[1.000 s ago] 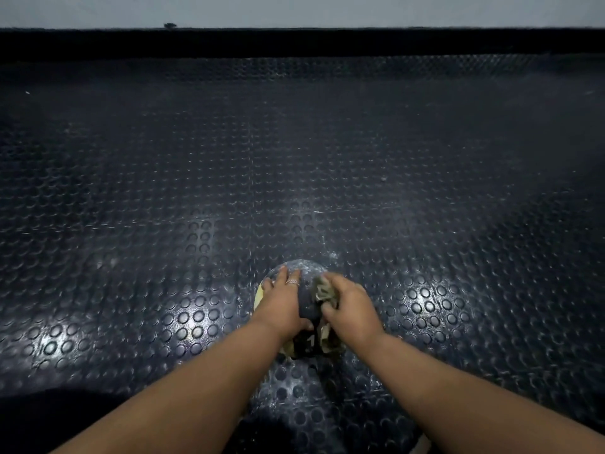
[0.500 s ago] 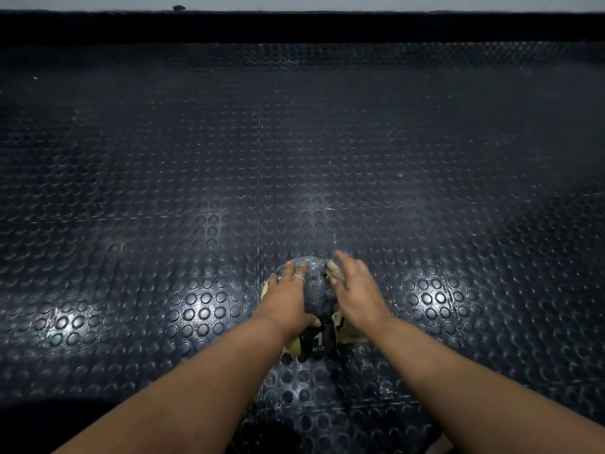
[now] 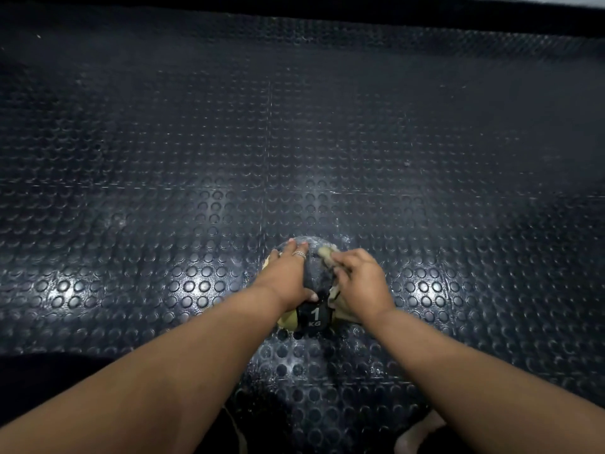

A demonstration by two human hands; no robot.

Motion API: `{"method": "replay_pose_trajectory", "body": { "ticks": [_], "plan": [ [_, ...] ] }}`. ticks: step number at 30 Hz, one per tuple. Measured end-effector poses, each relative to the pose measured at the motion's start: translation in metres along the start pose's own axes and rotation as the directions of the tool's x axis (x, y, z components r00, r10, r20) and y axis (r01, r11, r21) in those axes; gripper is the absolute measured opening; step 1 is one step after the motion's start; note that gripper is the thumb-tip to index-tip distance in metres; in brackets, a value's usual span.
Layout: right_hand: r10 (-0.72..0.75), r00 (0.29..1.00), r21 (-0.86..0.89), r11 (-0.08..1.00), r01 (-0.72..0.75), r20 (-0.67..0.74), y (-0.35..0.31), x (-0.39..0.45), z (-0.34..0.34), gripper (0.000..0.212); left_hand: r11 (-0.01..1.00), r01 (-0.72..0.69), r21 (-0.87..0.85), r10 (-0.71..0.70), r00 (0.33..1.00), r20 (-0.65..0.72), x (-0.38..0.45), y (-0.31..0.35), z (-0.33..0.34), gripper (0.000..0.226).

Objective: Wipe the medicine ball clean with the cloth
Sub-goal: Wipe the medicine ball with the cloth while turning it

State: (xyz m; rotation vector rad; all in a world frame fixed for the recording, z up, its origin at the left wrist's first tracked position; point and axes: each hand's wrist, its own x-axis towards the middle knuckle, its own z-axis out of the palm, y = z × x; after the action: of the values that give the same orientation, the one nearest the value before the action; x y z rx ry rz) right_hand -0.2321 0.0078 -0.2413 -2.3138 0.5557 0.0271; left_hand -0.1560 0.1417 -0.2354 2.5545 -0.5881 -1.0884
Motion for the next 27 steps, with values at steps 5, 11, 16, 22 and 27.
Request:
{"method": "replay_pose_trajectory", "body": {
  "ticks": [5, 11, 16, 22, 27],
  "plan": [
    [0.199, 0.976, -0.078, 0.978, -0.193, 0.084, -0.001, 0.033, -0.009, 0.030, 1.000, 0.002, 0.015, -0.002, 1.000, 0.004, -0.003, 0.000, 0.001, 0.112],
    [-0.052, 0.997, -0.134, 0.989, 0.060, 0.063, -0.007, -0.016, 0.010, 0.053, 1.000, 0.007, 0.015, -0.007, 1.000, 0.021, -0.001, -0.003, -0.002, 0.113],
    [-0.102, 0.972, -0.322, 0.932, 0.168, 0.211, 0.019, 0.010, -0.006, 0.040, 0.993, -0.008, 0.115, 0.005, 1.000, 0.027, -0.007, 0.004, 0.004, 0.112],
    [0.186, 0.972, -0.197, 0.968, -0.157, 0.143, 0.006, 0.031, -0.005, 0.026, 0.991, -0.016, 0.134, 0.010, 0.999, 0.047, -0.007, 0.008, 0.004, 0.108],
    [0.035, 0.999, -0.107, 0.994, -0.031, 0.038, -0.015, -0.011, 0.010, 0.016, 0.996, -0.009, 0.090, 0.006, 0.999, 0.031, -0.003, 0.005, 0.000, 0.100]
  ]
}}
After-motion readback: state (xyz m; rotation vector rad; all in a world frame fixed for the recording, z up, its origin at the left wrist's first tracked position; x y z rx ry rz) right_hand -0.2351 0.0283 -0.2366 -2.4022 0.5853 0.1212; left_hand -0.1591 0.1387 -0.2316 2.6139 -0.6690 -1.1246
